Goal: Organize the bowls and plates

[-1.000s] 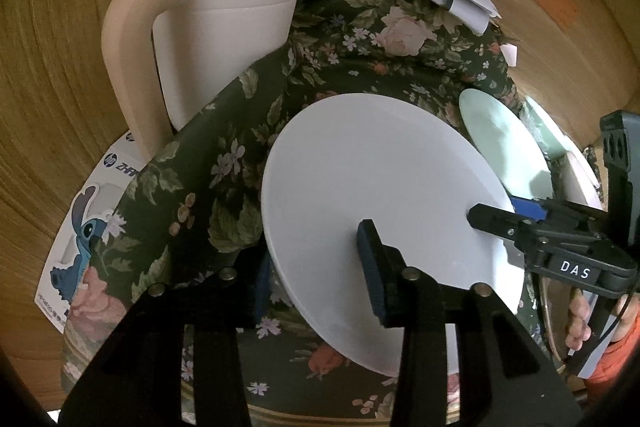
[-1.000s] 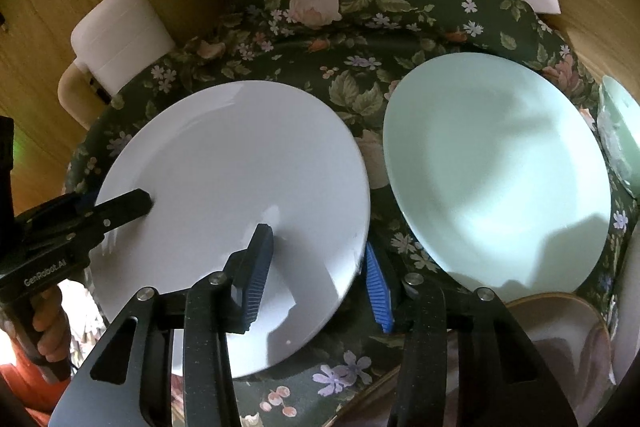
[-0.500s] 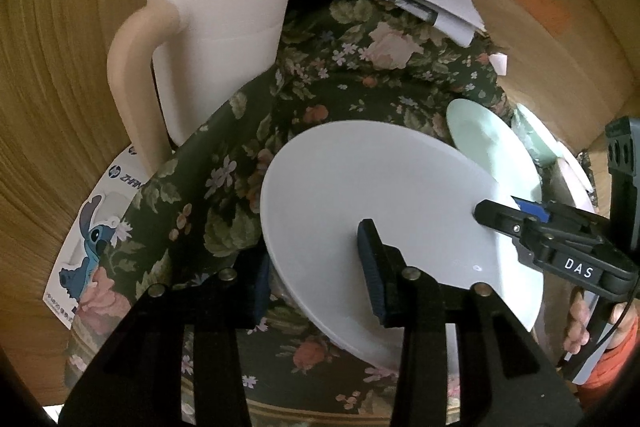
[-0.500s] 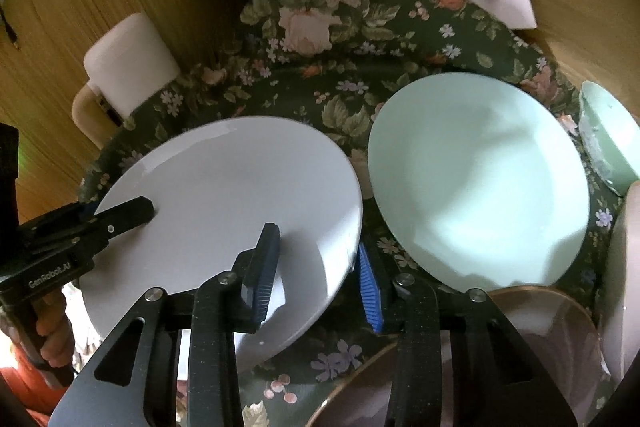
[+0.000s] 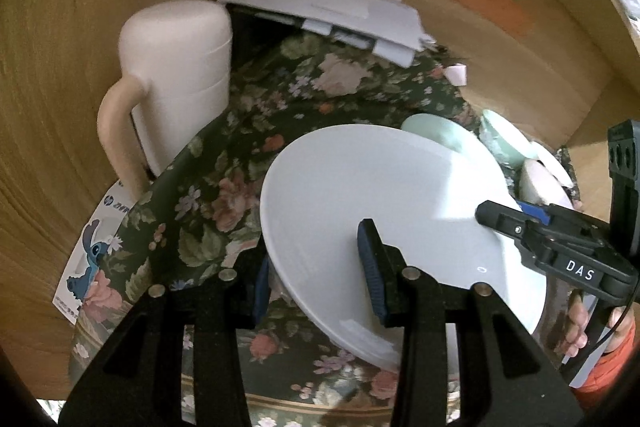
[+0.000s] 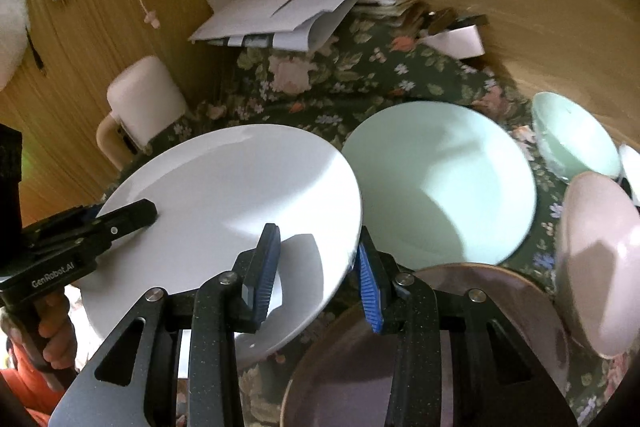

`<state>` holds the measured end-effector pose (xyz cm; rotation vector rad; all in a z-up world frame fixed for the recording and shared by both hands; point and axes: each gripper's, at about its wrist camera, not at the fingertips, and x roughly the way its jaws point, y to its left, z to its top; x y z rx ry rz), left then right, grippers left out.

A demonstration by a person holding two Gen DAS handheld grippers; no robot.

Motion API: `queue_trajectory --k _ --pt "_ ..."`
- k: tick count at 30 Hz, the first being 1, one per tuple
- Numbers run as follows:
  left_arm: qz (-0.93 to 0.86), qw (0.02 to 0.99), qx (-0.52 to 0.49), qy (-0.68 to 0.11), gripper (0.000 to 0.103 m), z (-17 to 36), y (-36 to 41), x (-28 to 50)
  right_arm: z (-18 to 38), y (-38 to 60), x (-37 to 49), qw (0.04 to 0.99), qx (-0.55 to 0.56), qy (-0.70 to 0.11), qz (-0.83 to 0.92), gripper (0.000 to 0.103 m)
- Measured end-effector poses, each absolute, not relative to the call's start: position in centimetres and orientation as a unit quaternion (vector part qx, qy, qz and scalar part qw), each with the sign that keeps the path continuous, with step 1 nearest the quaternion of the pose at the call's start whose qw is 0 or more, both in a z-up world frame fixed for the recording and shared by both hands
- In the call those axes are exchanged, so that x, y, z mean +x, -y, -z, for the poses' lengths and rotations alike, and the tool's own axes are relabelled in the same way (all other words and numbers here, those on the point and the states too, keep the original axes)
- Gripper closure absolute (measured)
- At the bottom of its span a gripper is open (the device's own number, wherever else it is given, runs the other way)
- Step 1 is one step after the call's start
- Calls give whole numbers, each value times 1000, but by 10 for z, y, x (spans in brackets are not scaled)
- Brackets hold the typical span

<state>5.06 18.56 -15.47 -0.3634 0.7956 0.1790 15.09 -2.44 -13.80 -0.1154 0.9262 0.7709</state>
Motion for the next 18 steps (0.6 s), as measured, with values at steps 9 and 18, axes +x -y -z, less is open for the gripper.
queue_trajectory --k 9,18 --pt "-61 914 -159 -369 63 137 -156 50 121 57 137 843 -37 -414 -342 69" --pt "-27 922 -142 -360 63 124 -122 52 109 98 125 863 -22 -398 -311 69"
